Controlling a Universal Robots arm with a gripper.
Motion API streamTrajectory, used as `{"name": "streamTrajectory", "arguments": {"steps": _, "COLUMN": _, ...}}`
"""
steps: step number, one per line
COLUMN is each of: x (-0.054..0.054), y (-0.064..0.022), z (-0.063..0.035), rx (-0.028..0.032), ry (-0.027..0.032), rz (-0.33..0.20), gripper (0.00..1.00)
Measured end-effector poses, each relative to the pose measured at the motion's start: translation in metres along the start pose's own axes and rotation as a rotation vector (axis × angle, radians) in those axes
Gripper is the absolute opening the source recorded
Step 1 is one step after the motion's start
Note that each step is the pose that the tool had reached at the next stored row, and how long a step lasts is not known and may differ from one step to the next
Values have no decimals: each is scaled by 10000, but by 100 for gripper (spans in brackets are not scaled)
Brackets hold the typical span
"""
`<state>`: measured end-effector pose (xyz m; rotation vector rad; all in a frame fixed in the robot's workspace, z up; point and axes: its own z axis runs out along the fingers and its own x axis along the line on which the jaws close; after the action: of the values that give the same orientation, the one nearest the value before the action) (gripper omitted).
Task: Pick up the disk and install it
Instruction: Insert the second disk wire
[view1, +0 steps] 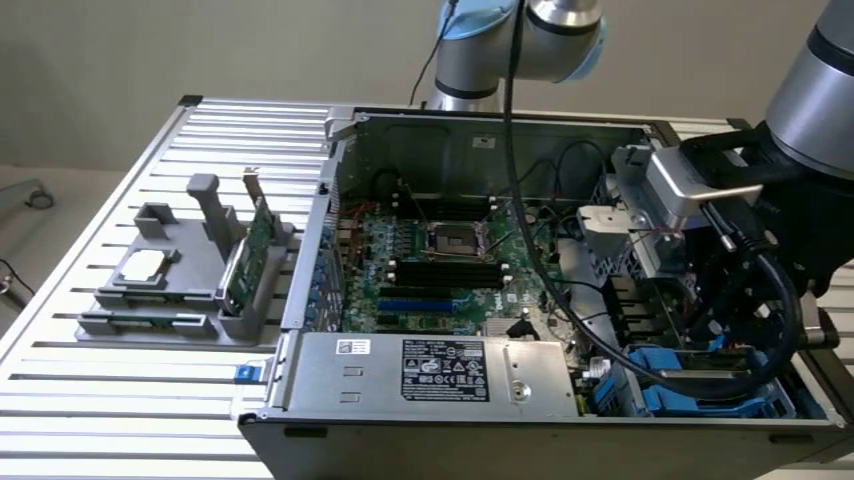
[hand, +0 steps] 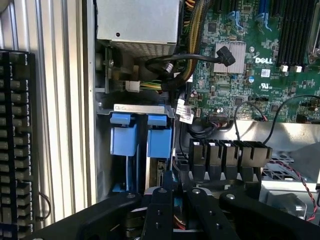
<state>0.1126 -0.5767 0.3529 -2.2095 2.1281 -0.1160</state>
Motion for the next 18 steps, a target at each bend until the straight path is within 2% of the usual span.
{"name": "streamTrajectory", "arguments": {"steps": 6, "x": 59, "y": 4, "z": 13, "rx": -5, "ry": 0, "rz": 0, "gripper": 16}}
{"name": "streamTrajectory", "arguments": {"steps": 18, "x": 101, "y": 16, "z": 119, "rx": -12, "ry": -6, "rz": 1, "gripper": 16}}
